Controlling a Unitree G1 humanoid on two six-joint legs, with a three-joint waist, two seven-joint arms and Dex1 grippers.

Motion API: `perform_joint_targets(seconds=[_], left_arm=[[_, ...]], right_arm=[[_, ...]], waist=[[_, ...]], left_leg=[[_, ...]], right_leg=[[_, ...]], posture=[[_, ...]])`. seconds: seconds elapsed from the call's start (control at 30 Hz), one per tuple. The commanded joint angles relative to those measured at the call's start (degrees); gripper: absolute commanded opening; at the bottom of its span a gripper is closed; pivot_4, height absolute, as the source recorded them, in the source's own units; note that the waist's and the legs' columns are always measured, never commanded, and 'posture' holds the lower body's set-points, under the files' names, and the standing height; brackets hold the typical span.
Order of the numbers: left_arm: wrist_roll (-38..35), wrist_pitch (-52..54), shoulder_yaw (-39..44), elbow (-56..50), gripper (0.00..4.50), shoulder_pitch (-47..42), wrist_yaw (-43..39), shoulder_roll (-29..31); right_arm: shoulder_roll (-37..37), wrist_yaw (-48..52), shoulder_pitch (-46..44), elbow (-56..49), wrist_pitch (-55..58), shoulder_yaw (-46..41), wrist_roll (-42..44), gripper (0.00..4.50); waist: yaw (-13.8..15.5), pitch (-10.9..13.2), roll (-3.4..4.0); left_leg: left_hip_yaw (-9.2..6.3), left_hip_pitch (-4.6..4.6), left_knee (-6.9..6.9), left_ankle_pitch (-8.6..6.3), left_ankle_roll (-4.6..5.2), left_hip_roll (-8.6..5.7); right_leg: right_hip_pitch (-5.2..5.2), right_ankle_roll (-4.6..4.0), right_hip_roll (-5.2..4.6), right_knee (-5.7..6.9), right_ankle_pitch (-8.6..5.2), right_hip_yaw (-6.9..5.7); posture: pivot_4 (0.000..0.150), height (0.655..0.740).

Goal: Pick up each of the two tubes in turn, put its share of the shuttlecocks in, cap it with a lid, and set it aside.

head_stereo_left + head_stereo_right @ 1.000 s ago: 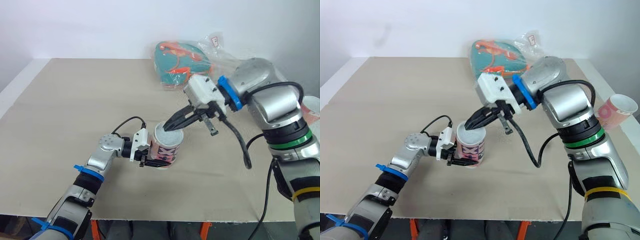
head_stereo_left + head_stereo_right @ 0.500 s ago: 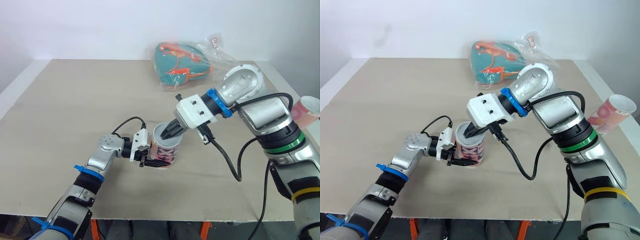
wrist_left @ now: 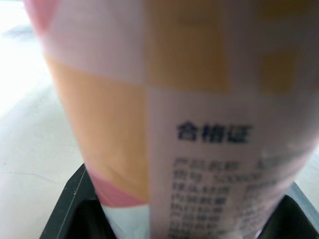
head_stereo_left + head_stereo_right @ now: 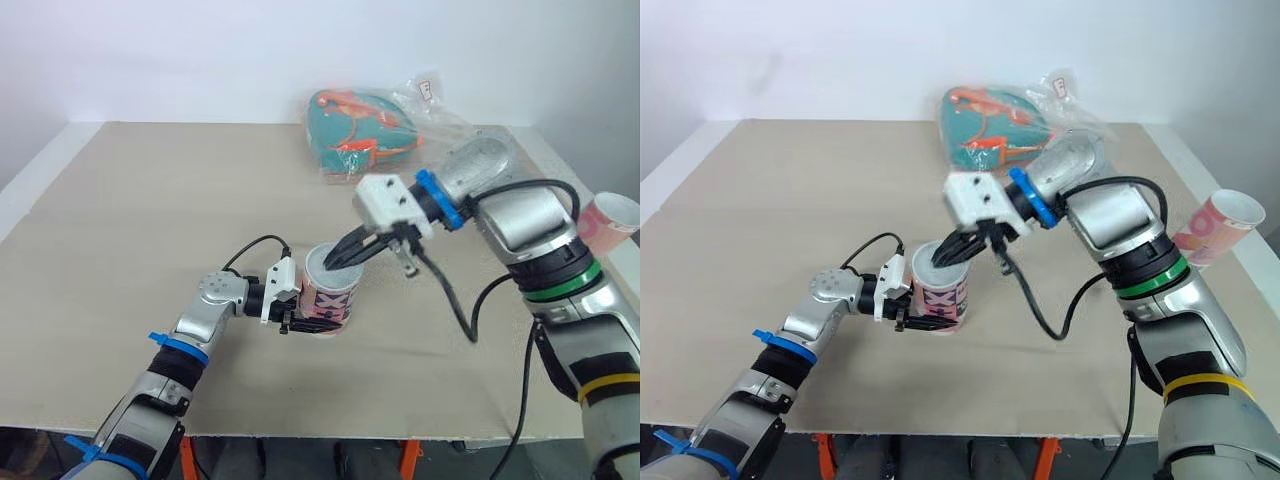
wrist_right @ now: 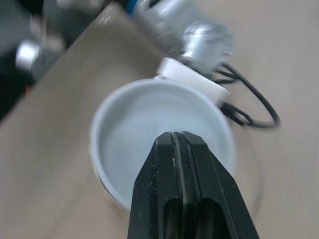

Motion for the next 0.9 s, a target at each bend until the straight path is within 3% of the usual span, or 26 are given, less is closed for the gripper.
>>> perform_joint_targets(seconds=[0.03,0.1,0.2,0.23,0.27,0.33,0.6,0.77,0.9], left_arm=[[-0.46,1.39,0.29,-1.5,2.57,1.01,0.17,0.38],[-0.28,1.13,0.1,-1.57,3.34,1.18,0.26,0.52],[-1.67,2.69,0.21,-2.07,4.5,0.67,-0.87,0.34],[-2.14,3.29,0.4,-2.41,4.5,0.58,-1.12,0.29],[-2.49,3.64,0.42,-2.79,4.5,0.31,-1.39,0.08],[-2.8,4.25,0.31,-3.4,4.5,0.06,-1.96,0.03],[-2.61,3.55,1.4,-5.3,4.5,1.71,-3.55,3.7],[-2.36,4.12,2.34,-9.67,4.5,5.57,-3.7,9.6],[-3.34,4.27,8.46,-11.72,4.5,8.83,-0.3,14.72]], right_arm=[[-4.14,-2.85,4.22,-4.22,4.29,-8.55,3.75,0.51],[-5.54,-4.64,6.89,-6.65,6.37,-11.1,4.78,1.16],[-8.36,-8.1,13.45,-10.91,10.08,-16.6,7.32,2.64],[-8.83,-9.3,14.97,-12.05,11.25,-17.84,8.02,3.27],[-9.48,-10.46,17.12,-13.48,12.61,-19.35,8.89,3.5],[-10.26,-12.12,20.12,-15.7,14.25,-21.08,9.96,4.46],[-12.15,-18.07,33.08,-27.04,20.36,-24.72,14.23,4.46],[-14.17,-19.9,41.0,-31.23,18.69,-22.58,12.14,4.46],[-11.24,-22.82,42.28,-32.02,16.59,-18.48,10.22,4.46]], waist=[[0.38,0.0,0.0],[0.52,0.0,0.01],[0.45,0.09,0.13],[0.4,0.13,0.19],[0.42,0.15,0.23],[0.36,0.16,0.25],[0.21,0.17,0.23],[-0.02,0.17,0.23],[-0.16,0.21,0.16]], left_leg=[[-0.04,-0.14,0.0,-0.01,0.0,-0.01],[-0.08,-0.29,-0.01,-0.08,-0.02,-0.03],[-0.05,-0.35,-0.12,-0.15,0.07,-0.06],[-0.08,-0.41,-0.14,-0.15,0.09,-0.05],[-0.07,-0.41,-0.13,-0.16,0.09,-0.05],[-0.07,-0.43,-0.12,-0.17,0.1,-0.07],[-0.07,-0.42,-0.08,-0.16,0.1,-0.08],[-0.06,-0.42,-0.09,-0.16,0.1,-0.08],[-0.07,-0.42,-0.05,-0.15,0.08,-0.07]], right_leg=[[-0.12,0.01,0.0,0.0,-0.02,-0.03],[-0.23,0.01,0.0,-0.03,-0.06,-0.07],[-0.4,-0.04,0.02,-0.02,-0.12,0.0],[-0.43,-0.04,0.04,-0.02,-0.17,-0.04],[-0.45,-0.04,0.03,-0.01,-0.18,-0.03],[-0.44,-0.02,0.03,-0.02,-0.19,-0.02],[-0.41,0.05,0.02,-0.02,-0.18,-0.01],[-0.41,0.06,0.01,-0.02,-0.2,0.01],[-0.4,0.17,0.01,-0.02,-0.22,0.0]], posture=[[0.15,0.74],[0.15,0.74],[0.15,0.74],[0.15,0.74],[0.15,0.74],[0.15,0.74],[0.15,0.74],[0.15,0.74],[0.15,0.74]])
